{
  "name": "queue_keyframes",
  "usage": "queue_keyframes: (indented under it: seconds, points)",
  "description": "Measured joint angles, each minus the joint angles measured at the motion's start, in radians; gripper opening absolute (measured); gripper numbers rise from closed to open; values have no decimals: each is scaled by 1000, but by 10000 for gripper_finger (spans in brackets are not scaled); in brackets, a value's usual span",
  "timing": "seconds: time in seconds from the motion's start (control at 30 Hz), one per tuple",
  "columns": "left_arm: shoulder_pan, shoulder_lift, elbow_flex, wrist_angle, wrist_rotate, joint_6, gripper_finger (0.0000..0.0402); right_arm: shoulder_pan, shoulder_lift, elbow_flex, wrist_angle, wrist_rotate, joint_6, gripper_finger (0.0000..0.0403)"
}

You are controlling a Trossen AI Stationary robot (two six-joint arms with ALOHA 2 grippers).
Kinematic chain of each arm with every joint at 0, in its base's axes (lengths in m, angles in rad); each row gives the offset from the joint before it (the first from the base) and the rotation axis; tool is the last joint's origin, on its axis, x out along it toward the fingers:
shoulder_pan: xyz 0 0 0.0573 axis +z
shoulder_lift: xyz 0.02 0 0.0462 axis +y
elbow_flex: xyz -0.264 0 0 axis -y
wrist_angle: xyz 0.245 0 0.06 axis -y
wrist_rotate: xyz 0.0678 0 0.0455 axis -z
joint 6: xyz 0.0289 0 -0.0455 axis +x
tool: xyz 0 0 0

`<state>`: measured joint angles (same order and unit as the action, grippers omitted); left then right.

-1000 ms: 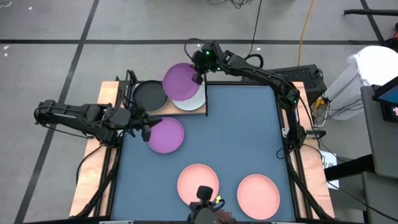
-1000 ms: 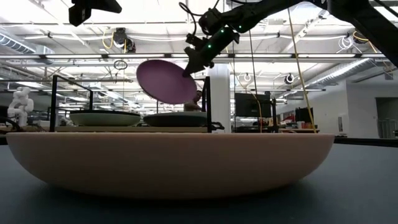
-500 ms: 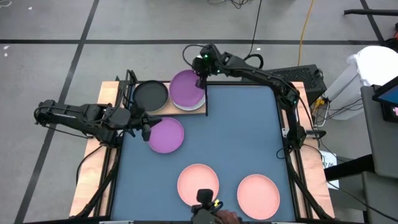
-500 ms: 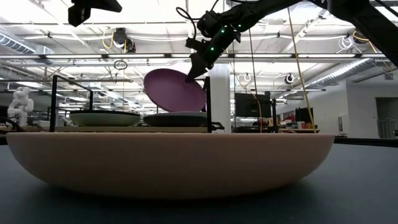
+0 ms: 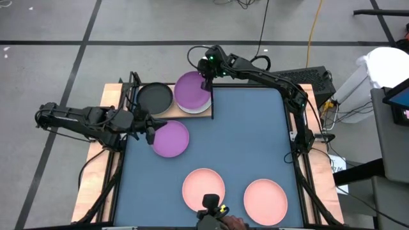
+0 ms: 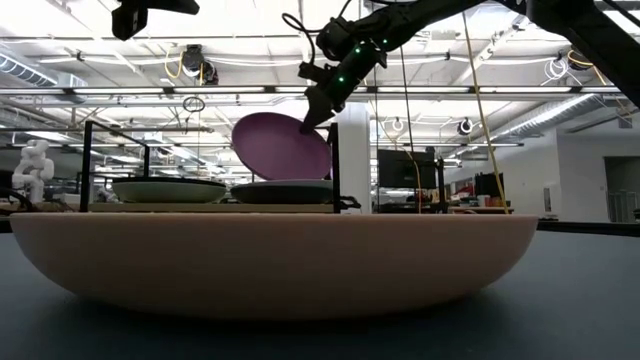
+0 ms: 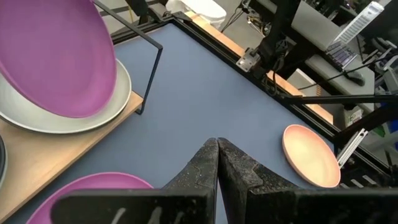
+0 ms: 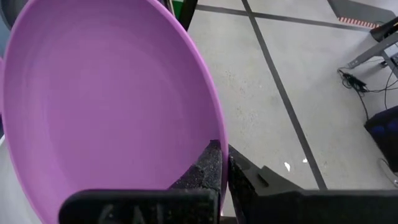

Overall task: Place and stack plates onto a shelf
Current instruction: Stack the right violet plate on top of the light blue plate on the shelf

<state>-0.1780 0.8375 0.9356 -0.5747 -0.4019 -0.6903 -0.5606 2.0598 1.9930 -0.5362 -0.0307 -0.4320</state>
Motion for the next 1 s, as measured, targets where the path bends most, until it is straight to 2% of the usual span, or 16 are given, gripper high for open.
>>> queue_keyframes:
  seconds: [0.43, 0.9, 1.0]
  points:
    - [-1, 0, 0, -1, 5, -9, 12, 12, -1, -103, 48, 4, 1, 18]
    - [0, 0, 0, -28, 5, -14, 12, 19, -3, -142, 137, 8, 2, 24]
    - [0, 0, 0, -33, 5, -16, 12, 20, -38, -143, 145, 8, 46, 25]
